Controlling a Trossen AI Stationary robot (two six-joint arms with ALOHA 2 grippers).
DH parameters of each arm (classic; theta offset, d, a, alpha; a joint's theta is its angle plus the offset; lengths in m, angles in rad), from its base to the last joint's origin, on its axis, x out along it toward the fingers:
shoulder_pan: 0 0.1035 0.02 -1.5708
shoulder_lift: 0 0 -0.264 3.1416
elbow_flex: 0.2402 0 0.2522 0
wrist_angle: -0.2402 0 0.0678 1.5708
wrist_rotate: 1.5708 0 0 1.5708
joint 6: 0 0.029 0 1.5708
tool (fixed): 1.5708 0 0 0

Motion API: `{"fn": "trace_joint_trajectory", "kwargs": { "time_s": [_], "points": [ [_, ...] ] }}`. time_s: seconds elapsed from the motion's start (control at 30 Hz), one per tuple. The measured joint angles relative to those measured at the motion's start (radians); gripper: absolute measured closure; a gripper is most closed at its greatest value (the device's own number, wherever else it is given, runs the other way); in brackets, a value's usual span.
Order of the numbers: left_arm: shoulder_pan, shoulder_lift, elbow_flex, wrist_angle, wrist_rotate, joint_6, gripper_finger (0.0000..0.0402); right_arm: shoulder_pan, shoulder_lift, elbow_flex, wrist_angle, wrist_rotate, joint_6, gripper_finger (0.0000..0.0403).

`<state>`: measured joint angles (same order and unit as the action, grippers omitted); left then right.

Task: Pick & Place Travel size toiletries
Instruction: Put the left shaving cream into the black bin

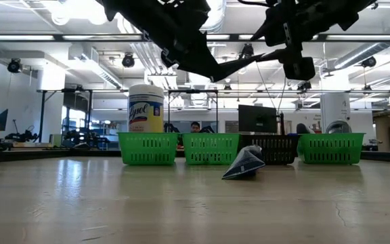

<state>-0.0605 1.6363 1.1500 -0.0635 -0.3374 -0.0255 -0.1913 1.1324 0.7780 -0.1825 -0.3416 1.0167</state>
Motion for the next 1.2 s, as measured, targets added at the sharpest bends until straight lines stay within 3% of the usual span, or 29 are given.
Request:
{"fn": "trace_joint_trajectory", "kwargs": {
  "time_s": [0.53, 0.83, 1.03, 1.2],
  "points": [
    [0.000, 0.000, 0.014, 0.004, 0.015, 0.000, 0.0266, -0.026, 0.000, 0.000, -0.001, 0.007, -0.048, 0.0385],
    [0.001, 0.000, 0.014, 0.003, 0.009, 0.006, 0.0254, -0.026, 0.001, 0.000, -0.001, 0.026, -0.103, 0.0394],
    [-0.003, -0.004, 0.015, -0.003, -0.024, -0.051, 0.0188, -0.047, 0.001, 0.006, -0.015, 0.032, -0.147, 0.0394],
    [-0.004, -0.043, 0.016, -0.135, -0.027, -0.148, 0.0133, -0.052, 0.005, 0.109, -0.239, 0.117, -0.263, 0.0394]
  ]
}}
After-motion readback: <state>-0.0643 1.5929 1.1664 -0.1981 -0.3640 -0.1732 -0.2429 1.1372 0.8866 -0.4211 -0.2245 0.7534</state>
